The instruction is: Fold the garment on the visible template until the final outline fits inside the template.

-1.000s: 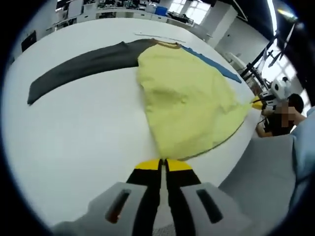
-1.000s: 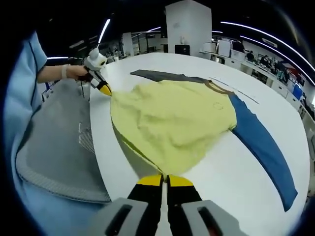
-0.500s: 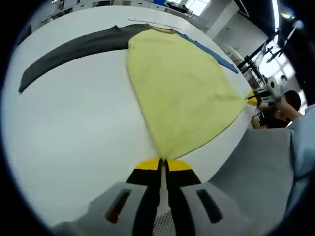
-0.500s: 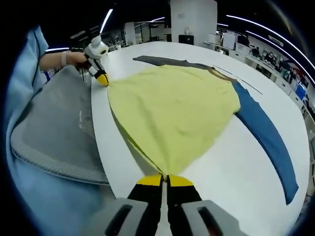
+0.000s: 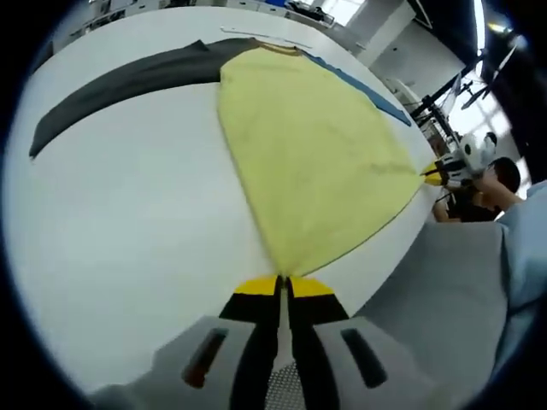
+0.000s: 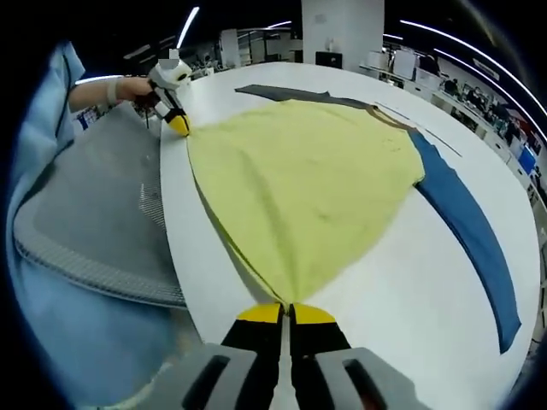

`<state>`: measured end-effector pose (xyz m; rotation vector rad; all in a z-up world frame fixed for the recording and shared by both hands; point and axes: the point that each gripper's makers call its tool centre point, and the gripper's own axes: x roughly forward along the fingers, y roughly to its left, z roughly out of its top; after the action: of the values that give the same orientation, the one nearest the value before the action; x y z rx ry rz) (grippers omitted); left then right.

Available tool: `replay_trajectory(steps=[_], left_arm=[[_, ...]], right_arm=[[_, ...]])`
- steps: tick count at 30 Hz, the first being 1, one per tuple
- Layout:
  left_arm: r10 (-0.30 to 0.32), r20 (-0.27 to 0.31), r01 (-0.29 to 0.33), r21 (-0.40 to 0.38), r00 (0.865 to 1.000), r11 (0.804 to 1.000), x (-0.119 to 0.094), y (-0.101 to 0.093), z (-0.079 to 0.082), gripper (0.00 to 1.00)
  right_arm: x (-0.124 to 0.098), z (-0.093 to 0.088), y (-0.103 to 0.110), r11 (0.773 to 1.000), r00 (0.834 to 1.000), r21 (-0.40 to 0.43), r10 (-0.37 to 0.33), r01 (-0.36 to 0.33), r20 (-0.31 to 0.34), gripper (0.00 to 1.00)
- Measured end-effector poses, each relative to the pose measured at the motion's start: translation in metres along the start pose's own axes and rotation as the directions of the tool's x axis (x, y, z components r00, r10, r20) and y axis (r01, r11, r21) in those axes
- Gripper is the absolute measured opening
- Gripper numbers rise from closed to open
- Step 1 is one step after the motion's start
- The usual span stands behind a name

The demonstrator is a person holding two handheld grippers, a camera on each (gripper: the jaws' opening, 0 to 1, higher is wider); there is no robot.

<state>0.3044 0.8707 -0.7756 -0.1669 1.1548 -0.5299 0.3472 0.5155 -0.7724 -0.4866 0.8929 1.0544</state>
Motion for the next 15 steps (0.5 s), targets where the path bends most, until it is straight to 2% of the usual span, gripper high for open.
replay_trajectory(steps=[15], left_arm=[[-0.004,0.017,0.004,-0.006,1.000,1.000,-0.0001,-0.0022,0.0009,0.00]], right_arm=[[0.0014,-0.0021,0.0022,1.000,1.000,0.015,0.006,-0.006,0.003,0.00]])
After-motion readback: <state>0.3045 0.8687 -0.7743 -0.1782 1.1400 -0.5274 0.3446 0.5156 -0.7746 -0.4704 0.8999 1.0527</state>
